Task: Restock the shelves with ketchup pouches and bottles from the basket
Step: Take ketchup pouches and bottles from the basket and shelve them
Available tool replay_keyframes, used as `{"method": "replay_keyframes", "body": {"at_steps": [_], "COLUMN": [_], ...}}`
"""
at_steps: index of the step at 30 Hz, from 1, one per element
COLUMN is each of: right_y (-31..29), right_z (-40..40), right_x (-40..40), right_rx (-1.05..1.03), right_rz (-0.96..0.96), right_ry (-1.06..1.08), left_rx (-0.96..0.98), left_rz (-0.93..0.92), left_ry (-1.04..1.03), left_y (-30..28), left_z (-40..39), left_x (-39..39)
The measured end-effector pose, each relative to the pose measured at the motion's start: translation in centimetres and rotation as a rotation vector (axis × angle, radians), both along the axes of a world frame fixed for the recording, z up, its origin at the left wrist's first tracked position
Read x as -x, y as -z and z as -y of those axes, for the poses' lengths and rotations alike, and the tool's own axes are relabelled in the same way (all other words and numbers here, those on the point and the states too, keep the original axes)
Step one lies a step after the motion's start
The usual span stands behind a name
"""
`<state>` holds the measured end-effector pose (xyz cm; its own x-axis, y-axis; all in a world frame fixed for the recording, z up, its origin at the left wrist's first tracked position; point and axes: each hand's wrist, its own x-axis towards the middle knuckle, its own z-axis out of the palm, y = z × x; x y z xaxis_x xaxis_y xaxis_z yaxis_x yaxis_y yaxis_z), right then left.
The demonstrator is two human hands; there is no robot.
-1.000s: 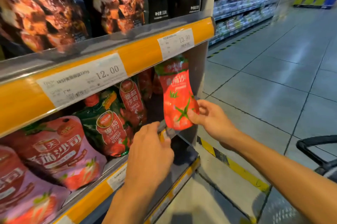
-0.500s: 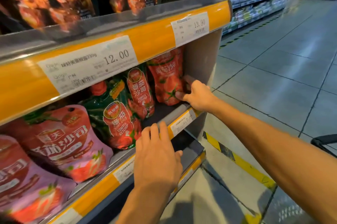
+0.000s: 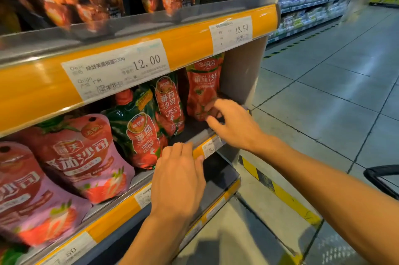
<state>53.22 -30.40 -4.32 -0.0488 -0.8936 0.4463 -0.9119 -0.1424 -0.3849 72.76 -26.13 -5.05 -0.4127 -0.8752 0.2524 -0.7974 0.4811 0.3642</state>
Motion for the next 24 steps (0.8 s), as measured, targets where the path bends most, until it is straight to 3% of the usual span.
{"method": "replay_keyframes", "body": {"at_steps": [4,19,24], "right_y": [-0.1,-1.1,-2.2], "right_z": [1.1,4.9,0.8], "right_x": [-0.4,-0.1,0.4], "right_rx": [-0.128,-0.393,-0.267], "right_rz": [-0.202,-0.221,-0.140], "right_ry": [-0.013,-0.080,0.038], "left_rx": [0.015,0.016,0.010], "left_rz": [-0.062,-0.056,0.001], "left_ry": [-0.031,-0.064,-0.064], "left_y": [0.0,0.0,-0.5], "left_z": [0.2,0.5,0.0], "left_x": [0.0,0.5,0.6]}}
